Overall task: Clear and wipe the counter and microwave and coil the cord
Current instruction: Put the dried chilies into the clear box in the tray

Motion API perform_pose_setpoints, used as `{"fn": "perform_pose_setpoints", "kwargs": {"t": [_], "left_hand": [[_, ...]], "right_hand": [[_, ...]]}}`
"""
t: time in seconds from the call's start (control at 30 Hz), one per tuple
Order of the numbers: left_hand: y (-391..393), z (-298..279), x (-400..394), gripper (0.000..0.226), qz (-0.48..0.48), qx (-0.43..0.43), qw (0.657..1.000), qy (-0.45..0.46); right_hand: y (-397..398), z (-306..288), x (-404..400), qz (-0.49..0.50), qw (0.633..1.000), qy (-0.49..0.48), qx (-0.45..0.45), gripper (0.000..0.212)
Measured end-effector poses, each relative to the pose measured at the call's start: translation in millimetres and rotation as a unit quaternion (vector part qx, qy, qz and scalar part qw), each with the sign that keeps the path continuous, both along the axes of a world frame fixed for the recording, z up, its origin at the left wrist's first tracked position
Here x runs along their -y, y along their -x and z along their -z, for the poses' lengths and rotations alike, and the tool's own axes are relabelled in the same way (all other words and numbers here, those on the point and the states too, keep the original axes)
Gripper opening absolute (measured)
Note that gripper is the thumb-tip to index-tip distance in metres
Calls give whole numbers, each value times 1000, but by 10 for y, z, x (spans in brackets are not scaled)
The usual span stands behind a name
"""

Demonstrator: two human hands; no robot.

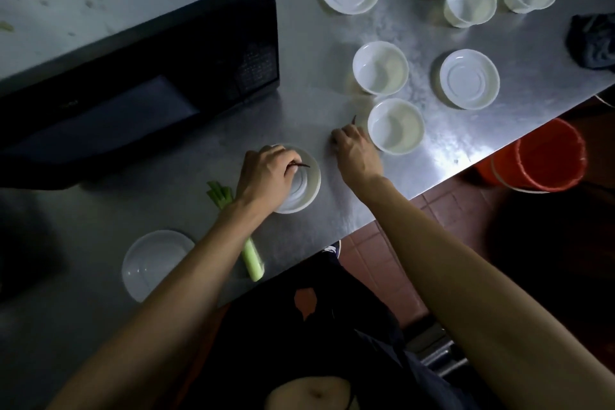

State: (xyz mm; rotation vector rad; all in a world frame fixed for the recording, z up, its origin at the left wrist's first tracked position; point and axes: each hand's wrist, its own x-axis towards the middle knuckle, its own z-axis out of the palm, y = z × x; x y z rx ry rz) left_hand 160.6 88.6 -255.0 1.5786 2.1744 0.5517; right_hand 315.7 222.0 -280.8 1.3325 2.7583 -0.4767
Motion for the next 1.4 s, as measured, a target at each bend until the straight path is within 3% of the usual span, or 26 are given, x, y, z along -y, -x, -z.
{"fn": "perform_pose_setpoints", "kwargs": {"t": [0.27,0.5,0.63,0.77,1.4], "left_hand": [[-173,-82,131,7,-48,-8,999,-3],[-315,-156,393,8,-127,-16,992,-9],[-383,-245,595,8,-167,-29,985,-18],[-441,-329,899,7,-207,-60,976,-18],[-170,-478,2903,12,-385,-63,921,-9]], "right_hand": [[-75,-41,-25,-68,998,8,-7,15],[-88,-276,153,-86,985,21,-148,15],[-77,-414,328,-127,975,-4,-184,13],[-47,-481,555,-154,963,37,-220,15],[762,-692,2240,-344,911,93,-209,19]]}}
